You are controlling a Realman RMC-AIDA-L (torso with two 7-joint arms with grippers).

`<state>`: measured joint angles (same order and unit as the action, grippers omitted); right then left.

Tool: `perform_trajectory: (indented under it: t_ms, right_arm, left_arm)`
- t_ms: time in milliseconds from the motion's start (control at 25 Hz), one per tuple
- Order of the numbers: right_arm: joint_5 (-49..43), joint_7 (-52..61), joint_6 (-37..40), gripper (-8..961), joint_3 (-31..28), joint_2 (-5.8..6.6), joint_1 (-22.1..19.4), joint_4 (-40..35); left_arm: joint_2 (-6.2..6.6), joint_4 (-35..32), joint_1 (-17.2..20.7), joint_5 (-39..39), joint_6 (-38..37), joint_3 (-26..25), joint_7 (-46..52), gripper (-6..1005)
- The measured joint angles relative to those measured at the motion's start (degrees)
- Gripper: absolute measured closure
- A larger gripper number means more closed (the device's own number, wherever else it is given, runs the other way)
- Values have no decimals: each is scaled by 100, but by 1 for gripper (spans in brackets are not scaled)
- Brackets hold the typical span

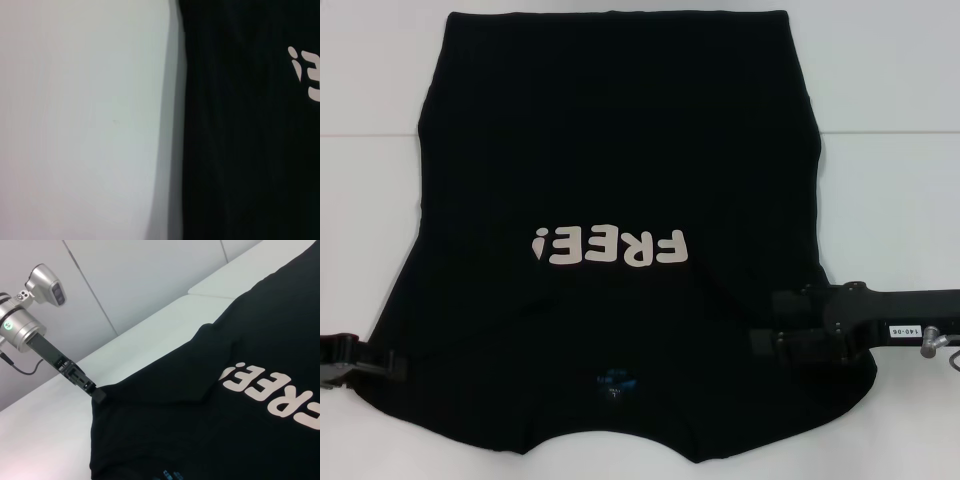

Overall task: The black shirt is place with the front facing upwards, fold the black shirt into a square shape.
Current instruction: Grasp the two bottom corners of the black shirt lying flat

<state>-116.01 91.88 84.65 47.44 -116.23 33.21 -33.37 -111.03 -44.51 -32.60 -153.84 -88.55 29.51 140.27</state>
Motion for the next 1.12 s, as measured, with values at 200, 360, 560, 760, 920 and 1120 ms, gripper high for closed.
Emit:
perform_trajectory:
  t_ms: [200, 360, 560, 760, 920, 1120]
  right_arm:
    - [-1, 19, 35, 41, -8, 18, -15, 0]
    - [-17, 106, 40, 41, 1, 46, -17, -11]
    - [-483, 803, -38, 41, -34, 145, 103, -169]
    - [-1247, 2238, -6, 42, -29, 421, 381, -537]
    - [-2015, 3798, 259, 43, -31, 664, 604, -969]
    - [-2914, 4827, 418, 91, -99, 733, 805, -1107]
  left_arm:
    - [-8, 4, 9, -17, 46, 7, -45, 343]
    - [-8, 4, 17, -12, 49, -12, -44, 460]
    - [-22, 13, 17, -15, 4, 6, -6, 662]
    - [-13, 13, 17, 17, -112, 2, -25, 885]
    - [6, -24, 17, 40, -222, -22, -71, 959]
    - [19, -33, 22, 50, -241, -35, -97, 979]
